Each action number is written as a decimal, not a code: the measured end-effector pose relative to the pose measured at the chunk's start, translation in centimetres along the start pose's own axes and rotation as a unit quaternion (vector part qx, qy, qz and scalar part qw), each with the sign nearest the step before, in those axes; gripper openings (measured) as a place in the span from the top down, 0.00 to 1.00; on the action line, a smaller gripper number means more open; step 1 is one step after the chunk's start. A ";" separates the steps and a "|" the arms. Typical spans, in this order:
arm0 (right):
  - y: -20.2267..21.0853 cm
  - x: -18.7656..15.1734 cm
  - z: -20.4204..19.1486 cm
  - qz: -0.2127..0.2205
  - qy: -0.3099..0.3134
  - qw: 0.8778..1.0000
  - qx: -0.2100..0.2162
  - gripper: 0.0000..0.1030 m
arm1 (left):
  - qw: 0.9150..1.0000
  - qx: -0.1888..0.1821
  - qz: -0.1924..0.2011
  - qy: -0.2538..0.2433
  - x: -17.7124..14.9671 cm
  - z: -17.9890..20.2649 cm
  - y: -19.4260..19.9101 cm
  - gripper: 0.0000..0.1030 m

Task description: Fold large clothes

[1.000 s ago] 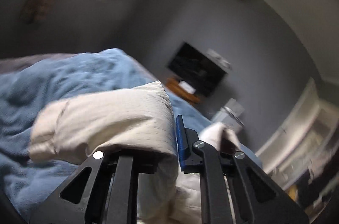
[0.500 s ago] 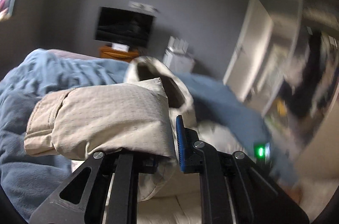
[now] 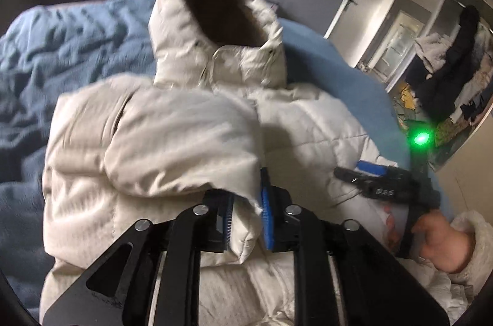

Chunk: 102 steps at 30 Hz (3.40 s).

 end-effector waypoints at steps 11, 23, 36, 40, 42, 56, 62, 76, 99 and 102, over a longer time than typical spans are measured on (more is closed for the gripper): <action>0.8 -0.1 0.4 0.007 -0.007 1.000 0.016 0.07 | 0.998 0.048 -0.022 0.029 -1.4 -3.0 0.6 0.27; 6.4 -0.3 -9.1 0.031 0.133 0.991 -0.002 0.07 | 0.989 0.116 0.043 0.084 -0.7 -10.1 8.3 0.07; 7.0 0.1 -24.2 0.005 0.219 0.974 0.051 0.07 | 0.974 0.181 0.029 0.135 -2.1 -14.9 8.6 0.07; 5.7 -1.7 -24.3 -0.007 0.223 0.973 0.050 0.07 | 0.971 0.170 0.036 0.164 -2.5 -15.9 8.8 0.07; 5.5 -2.4 -24.7 0.000 0.247 0.968 0.043 0.07 | 0.969 0.160 0.034 0.184 -2.8 -16.7 8.6 0.07; 1.5 -5.6 -25.8 -0.008 0.321 0.947 0.008 0.08 | 0.969 0.147 0.031 0.198 -2.8 -17.3 7.5 0.07; 1.2 -3.1 -23.7 0.035 0.271 0.962 -0.005 0.67 | 0.971 0.146 0.032 0.185 -2.7 -16.8 7.3 0.07; 3.2 3.0 -12.3 0.033 0.052 0.997 0.036 0.77 | 0.980 0.157 -0.021 0.123 -2.8 -14.9 4.6 0.07; 1.5 -3.7 -21.5 0.047 0.334 0.941 -0.011 0.30 | 0.979 0.157 -0.041 0.122 -3.2 -14.9 3.6 0.07; 0.3 -3.0 -22.2 0.034 0.310 0.950 0.005 0.30 | 0.979 0.159 -0.043 0.120 -3.3 -14.9 3.6 0.07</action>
Point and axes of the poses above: each gripper's, at about its wrist camera, not at the fingertips, and y roughly against the way its jaws point, z to its right, x to its top, the point moved 5 cm from there along -y, roughly the way its jaws point, and after that the axes turned 8 degrees about -y, right-handed, at the moved point
